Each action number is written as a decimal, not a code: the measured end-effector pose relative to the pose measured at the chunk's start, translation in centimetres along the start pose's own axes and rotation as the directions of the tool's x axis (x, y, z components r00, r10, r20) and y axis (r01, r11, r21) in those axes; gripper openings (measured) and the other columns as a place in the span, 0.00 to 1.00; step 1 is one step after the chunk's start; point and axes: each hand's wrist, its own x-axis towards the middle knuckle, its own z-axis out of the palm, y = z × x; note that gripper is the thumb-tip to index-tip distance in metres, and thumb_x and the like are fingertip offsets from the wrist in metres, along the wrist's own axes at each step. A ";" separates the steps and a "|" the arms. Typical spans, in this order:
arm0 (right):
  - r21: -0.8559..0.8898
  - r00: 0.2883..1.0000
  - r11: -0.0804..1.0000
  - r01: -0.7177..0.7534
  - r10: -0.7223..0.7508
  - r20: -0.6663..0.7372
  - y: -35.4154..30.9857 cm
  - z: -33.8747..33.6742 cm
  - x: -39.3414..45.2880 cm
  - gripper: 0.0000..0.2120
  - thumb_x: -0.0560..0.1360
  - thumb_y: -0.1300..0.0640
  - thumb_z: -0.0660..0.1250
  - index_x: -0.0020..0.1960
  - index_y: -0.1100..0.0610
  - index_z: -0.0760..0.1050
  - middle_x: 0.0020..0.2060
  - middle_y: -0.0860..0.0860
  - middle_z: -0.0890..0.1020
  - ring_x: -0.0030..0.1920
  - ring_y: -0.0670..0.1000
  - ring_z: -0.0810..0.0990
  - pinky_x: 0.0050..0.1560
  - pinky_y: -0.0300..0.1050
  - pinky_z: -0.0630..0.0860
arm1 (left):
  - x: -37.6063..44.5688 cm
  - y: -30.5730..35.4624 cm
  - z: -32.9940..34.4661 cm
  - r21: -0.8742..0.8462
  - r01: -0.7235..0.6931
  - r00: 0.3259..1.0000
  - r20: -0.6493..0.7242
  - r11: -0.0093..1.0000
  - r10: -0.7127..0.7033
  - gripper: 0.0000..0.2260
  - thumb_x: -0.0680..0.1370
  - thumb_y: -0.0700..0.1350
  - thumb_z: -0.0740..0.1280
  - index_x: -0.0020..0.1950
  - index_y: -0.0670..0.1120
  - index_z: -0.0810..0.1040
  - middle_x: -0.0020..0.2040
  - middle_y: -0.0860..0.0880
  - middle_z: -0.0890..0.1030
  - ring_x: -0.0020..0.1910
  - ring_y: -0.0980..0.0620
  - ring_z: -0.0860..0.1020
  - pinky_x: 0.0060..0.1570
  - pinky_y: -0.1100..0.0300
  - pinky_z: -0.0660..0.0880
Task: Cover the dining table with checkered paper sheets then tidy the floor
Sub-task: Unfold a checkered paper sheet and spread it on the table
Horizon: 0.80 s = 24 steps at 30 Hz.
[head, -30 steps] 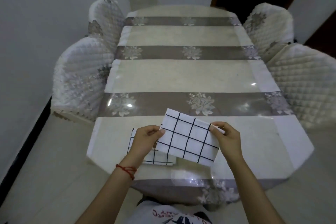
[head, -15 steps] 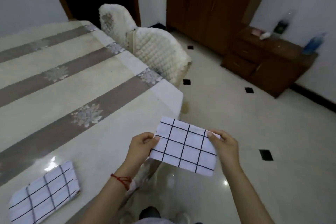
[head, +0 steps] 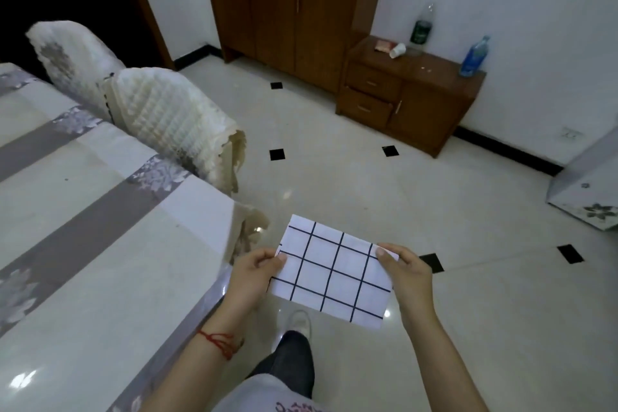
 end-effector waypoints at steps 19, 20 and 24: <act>-0.268 0.826 0.882 0.388 -0.203 0.526 -13.7 12.2 29.2 0.14 0.72 0.56 0.70 0.52 0.41 0.73 0.49 0.36 0.78 0.50 0.33 0.76 0.49 0.24 0.70 | 29.4 16.9 12.3 -0.206 0.025 0.998 -0.044 0.978 -0.035 0.04 0.75 0.39 0.67 0.41 0.42 0.82 0.31 0.48 0.83 0.28 0.54 0.80 0.28 0.65 0.77; -0.272 0.796 0.862 0.428 -0.217 0.565 -14.0 13.0 30.3 0.16 0.71 0.55 0.71 0.54 0.40 0.72 0.50 0.36 0.78 0.51 0.33 0.75 0.50 0.24 0.70 | 30.4 17.5 12.8 -0.229 0.021 0.998 -0.054 0.973 -0.035 0.05 0.75 0.39 0.67 0.42 0.42 0.82 0.31 0.48 0.83 0.28 0.53 0.81 0.28 0.65 0.77; -0.245 0.700 0.814 0.527 -0.252 0.668 -15.0 15.2 34.5 0.26 0.67 0.53 0.74 0.56 0.33 0.66 0.53 0.29 0.72 0.53 0.30 0.72 0.49 0.23 0.68 | 33.6 19.4 14.4 -0.302 -0.014 0.991 -0.128 0.953 -0.026 0.07 0.76 0.40 0.65 0.42 0.43 0.82 0.32 0.48 0.84 0.30 0.53 0.81 0.28 0.65 0.76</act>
